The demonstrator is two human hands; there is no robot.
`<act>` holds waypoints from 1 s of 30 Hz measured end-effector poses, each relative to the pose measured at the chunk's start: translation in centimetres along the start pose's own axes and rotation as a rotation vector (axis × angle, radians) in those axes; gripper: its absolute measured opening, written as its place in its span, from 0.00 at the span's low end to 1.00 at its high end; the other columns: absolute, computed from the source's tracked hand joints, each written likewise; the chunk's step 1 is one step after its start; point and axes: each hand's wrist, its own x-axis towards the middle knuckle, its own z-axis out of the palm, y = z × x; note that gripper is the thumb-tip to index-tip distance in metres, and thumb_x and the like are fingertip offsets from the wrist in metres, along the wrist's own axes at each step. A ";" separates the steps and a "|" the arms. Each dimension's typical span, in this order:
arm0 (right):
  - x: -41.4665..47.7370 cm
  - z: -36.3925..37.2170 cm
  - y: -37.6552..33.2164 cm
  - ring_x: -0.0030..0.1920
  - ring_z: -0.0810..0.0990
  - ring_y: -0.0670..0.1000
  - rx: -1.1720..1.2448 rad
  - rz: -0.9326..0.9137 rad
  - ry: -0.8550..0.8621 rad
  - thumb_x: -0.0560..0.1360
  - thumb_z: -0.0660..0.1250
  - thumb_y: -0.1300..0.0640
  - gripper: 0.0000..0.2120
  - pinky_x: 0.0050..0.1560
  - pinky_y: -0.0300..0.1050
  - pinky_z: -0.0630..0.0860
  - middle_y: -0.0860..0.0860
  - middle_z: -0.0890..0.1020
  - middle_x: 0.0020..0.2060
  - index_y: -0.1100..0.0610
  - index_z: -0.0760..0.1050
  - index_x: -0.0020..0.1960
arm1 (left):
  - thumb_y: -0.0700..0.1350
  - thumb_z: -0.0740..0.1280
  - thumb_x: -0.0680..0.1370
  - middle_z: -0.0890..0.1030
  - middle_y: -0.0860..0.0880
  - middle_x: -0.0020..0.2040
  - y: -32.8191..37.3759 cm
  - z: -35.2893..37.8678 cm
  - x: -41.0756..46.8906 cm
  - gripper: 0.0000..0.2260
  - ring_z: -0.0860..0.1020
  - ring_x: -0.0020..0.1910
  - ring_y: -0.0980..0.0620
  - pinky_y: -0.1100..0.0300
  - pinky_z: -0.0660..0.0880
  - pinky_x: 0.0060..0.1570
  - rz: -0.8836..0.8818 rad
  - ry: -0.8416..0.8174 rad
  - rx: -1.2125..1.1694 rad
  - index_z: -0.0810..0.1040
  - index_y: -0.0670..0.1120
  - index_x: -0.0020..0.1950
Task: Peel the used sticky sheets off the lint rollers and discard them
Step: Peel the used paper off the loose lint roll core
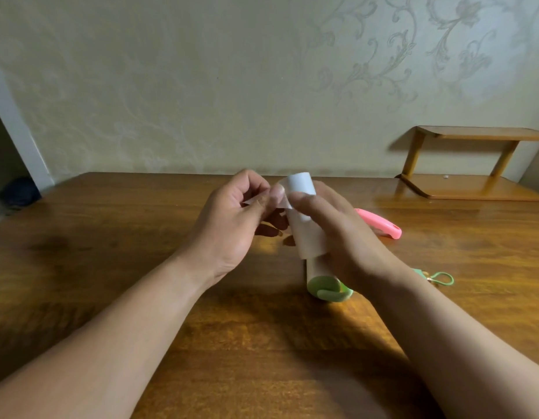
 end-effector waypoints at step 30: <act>0.8 -1.4 -0.1 0.64 0.83 0.72 0.149 0.093 -0.039 0.74 0.79 0.43 0.35 0.63 0.71 0.81 0.68 0.83 0.62 0.65 0.76 0.70 | 0.65 0.79 0.70 0.89 0.47 0.54 0.2 -0.4 0.2 0.22 0.87 0.57 0.43 0.37 0.85 0.59 -0.136 -0.134 0.260 0.86 0.53 0.56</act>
